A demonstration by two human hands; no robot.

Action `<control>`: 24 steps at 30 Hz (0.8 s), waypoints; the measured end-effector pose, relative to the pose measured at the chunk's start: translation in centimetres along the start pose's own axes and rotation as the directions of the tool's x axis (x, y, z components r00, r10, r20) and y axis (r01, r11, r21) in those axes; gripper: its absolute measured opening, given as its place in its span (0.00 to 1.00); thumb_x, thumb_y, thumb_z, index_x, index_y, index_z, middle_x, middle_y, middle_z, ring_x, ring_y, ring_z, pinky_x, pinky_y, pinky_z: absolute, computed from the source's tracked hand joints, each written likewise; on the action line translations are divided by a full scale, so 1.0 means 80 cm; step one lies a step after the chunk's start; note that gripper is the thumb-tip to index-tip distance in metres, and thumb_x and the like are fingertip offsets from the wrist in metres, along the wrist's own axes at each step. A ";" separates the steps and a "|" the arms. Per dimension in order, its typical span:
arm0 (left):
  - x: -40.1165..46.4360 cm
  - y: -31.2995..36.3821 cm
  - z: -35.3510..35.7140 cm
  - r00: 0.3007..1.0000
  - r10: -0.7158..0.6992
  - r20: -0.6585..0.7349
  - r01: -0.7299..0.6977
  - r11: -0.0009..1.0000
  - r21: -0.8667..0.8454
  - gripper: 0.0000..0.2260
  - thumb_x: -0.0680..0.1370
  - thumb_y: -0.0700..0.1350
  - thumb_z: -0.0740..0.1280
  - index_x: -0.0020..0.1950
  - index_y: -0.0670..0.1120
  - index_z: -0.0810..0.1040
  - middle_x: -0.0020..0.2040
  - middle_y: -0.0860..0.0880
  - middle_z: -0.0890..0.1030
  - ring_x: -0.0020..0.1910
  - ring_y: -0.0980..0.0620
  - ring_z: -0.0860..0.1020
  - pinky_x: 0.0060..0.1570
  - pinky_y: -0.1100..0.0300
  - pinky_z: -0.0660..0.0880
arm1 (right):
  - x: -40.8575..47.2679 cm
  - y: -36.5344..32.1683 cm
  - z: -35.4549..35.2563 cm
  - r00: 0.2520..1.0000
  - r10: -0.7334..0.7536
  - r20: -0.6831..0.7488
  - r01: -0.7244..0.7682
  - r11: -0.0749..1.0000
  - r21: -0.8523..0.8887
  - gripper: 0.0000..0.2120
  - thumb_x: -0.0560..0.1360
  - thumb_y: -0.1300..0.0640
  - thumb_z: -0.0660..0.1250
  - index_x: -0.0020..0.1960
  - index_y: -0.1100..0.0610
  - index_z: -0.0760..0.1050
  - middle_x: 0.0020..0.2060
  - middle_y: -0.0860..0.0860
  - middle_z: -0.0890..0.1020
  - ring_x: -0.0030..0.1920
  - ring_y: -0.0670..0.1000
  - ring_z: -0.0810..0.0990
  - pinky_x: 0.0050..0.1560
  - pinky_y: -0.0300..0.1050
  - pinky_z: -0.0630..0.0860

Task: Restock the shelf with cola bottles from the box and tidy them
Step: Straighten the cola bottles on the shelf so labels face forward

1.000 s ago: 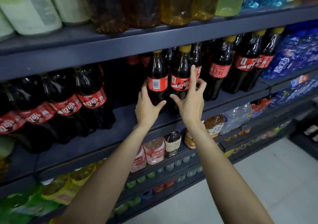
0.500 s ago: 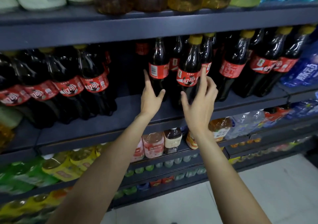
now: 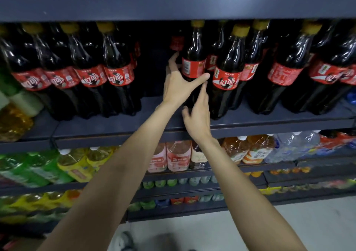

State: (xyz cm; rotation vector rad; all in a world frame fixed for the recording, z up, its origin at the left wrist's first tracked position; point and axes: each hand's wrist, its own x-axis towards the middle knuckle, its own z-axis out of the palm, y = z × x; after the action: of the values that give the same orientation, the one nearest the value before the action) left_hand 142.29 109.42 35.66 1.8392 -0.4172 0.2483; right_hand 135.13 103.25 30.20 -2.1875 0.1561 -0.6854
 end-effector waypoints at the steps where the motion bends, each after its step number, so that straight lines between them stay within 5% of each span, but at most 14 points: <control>1: 0.008 0.004 0.004 1.000 0.006 -0.006 -0.006 0.999 0.041 0.47 0.63 0.60 0.77 0.73 0.46 0.56 0.67 0.44 0.71 0.64 0.49 0.73 0.59 0.61 0.70 | 0.001 0.002 0.000 1.000 -0.010 -0.028 0.009 1.000 -0.021 0.38 0.75 0.66 0.61 0.77 0.61 0.42 0.71 0.60 0.61 0.69 0.59 0.65 0.65 0.50 0.67; 6: 0.025 -0.010 -0.028 0.998 0.047 0.044 -0.051 0.996 0.077 0.40 0.66 0.55 0.78 0.69 0.44 0.61 0.58 0.48 0.79 0.57 0.52 0.78 0.57 0.63 0.73 | 0.017 0.000 0.000 0.996 -0.051 -0.079 0.043 0.994 -0.101 0.27 0.78 0.61 0.62 0.74 0.63 0.56 0.65 0.59 0.67 0.63 0.56 0.72 0.60 0.48 0.71; 10: 0.018 -0.025 -0.071 0.947 0.056 0.316 -0.037 0.997 -0.064 0.43 0.69 0.57 0.71 0.74 0.40 0.54 0.66 0.46 0.75 0.65 0.54 0.74 0.67 0.50 0.70 | 0.031 -0.013 0.006 0.999 0.003 0.038 -0.008 0.990 0.143 0.30 0.74 0.61 0.69 0.71 0.61 0.58 0.67 0.56 0.68 0.67 0.52 0.68 0.66 0.43 0.65; 12: 0.008 -0.020 -0.084 0.934 0.059 0.352 -0.087 0.994 0.064 0.41 0.74 0.55 0.68 0.77 0.42 0.49 0.68 0.47 0.74 0.66 0.54 0.73 0.68 0.50 0.69 | 0.042 -0.013 0.007 0.991 0.015 0.135 -0.040 0.982 0.184 0.35 0.72 0.59 0.71 0.72 0.57 0.57 0.66 0.54 0.72 0.66 0.50 0.70 0.65 0.47 0.69; 14: -0.012 -0.012 -0.096 0.964 0.107 0.244 -0.174 0.946 0.275 0.35 0.78 0.51 0.65 0.78 0.45 0.47 0.67 0.46 0.74 0.64 0.51 0.75 0.65 0.50 0.72 | 0.054 -0.015 0.015 0.991 0.010 0.136 -0.026 0.993 0.118 0.38 0.69 0.54 0.74 0.72 0.53 0.57 0.64 0.52 0.75 0.63 0.52 0.74 0.62 0.52 0.72; 16: -0.043 -0.010 -0.109 0.965 0.247 0.085 -0.261 0.890 0.375 0.29 0.79 0.44 0.64 0.77 0.46 0.56 0.66 0.45 0.75 0.63 0.50 0.75 0.61 0.53 0.75 | 0.064 -0.022 0.026 0.997 0.038 0.071 -0.042 0.998 0.056 0.39 0.67 0.51 0.76 0.71 0.53 0.58 0.59 0.52 0.78 0.58 0.54 0.77 0.58 0.54 0.74; 19: -0.081 -0.025 -0.134 0.796 0.587 -0.149 -0.409 0.703 0.582 0.17 0.77 0.39 0.65 0.66 0.43 0.74 0.59 0.46 0.79 0.59 0.51 0.73 0.59 0.61 0.73 | 0.084 -0.038 0.050 0.997 0.078 -0.014 -0.079 0.996 -0.045 0.39 0.66 0.48 0.76 0.70 0.54 0.60 0.56 0.54 0.79 0.55 0.58 0.79 0.54 0.52 0.74; 21: -0.085 -0.045 -0.152 0.691 0.670 -0.271 -0.330 0.627 0.706 0.17 0.76 0.40 0.68 0.65 0.41 0.75 0.59 0.43 0.78 0.58 0.47 0.71 0.61 0.60 0.68 | 0.101 -0.047 0.069 0.996 0.087 -0.028 -0.089 0.994 -0.066 0.40 0.66 0.46 0.76 0.70 0.55 0.59 0.58 0.55 0.78 0.56 0.59 0.79 0.52 0.50 0.74; 24: -0.072 -0.068 -0.165 0.729 0.593 -0.341 -0.146 0.621 0.770 0.29 0.74 0.49 0.71 0.71 0.40 0.66 0.66 0.39 0.71 0.64 0.44 0.65 0.65 0.50 0.67 | 0.126 -0.055 0.100 0.994 0.108 -0.022 -0.110 0.990 -0.093 0.39 0.68 0.46 0.75 0.70 0.55 0.58 0.63 0.55 0.75 0.59 0.58 0.77 0.53 0.51 0.73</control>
State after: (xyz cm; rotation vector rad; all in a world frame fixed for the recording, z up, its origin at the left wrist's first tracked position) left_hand 139.76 124.29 32.73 2.2533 -0.3042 1.4260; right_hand 147.35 108.25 33.59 -2.2452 0.3202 -0.6467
